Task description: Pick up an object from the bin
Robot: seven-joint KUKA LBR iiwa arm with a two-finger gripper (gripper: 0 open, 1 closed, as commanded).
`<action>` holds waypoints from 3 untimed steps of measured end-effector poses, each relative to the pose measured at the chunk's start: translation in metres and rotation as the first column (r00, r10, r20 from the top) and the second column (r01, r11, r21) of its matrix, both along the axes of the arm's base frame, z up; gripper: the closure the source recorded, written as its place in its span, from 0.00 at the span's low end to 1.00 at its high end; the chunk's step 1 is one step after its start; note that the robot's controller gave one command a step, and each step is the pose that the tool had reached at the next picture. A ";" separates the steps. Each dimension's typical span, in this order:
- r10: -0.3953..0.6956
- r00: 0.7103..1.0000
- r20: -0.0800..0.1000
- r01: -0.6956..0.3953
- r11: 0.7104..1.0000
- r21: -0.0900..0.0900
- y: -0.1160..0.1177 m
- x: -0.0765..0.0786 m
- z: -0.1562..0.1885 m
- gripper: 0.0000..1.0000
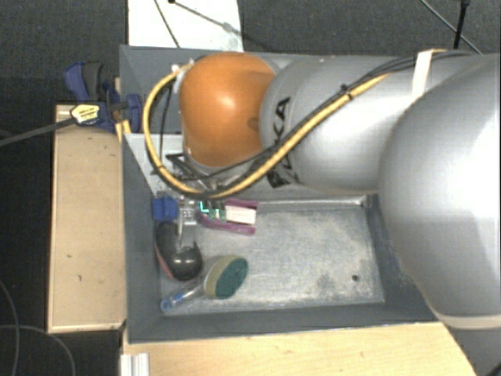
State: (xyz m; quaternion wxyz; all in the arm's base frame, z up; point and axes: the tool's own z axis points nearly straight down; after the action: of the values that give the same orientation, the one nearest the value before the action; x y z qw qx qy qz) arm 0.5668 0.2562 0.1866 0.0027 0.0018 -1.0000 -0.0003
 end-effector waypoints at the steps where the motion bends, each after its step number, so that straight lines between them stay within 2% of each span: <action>1: 0.813 0.582 0.005 -0.813 0.582 0.001 -0.020 -0.062 -0.053 0.00; 2: 0.914 0.406 0.006 -0.914 0.406 -0.001 -0.041 -0.085 -0.043 0.00; 3: 0.960 0.280 0.008 -0.960 0.280 -0.003 -0.073 -0.060 -0.047 0.00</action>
Offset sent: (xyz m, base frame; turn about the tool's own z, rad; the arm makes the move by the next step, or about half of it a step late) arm -0.0613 -0.0197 -0.0531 -0.9502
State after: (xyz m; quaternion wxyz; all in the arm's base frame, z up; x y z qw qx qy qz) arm 0.5067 0.1827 0.1393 -0.0017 0.6013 -0.7990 0.0004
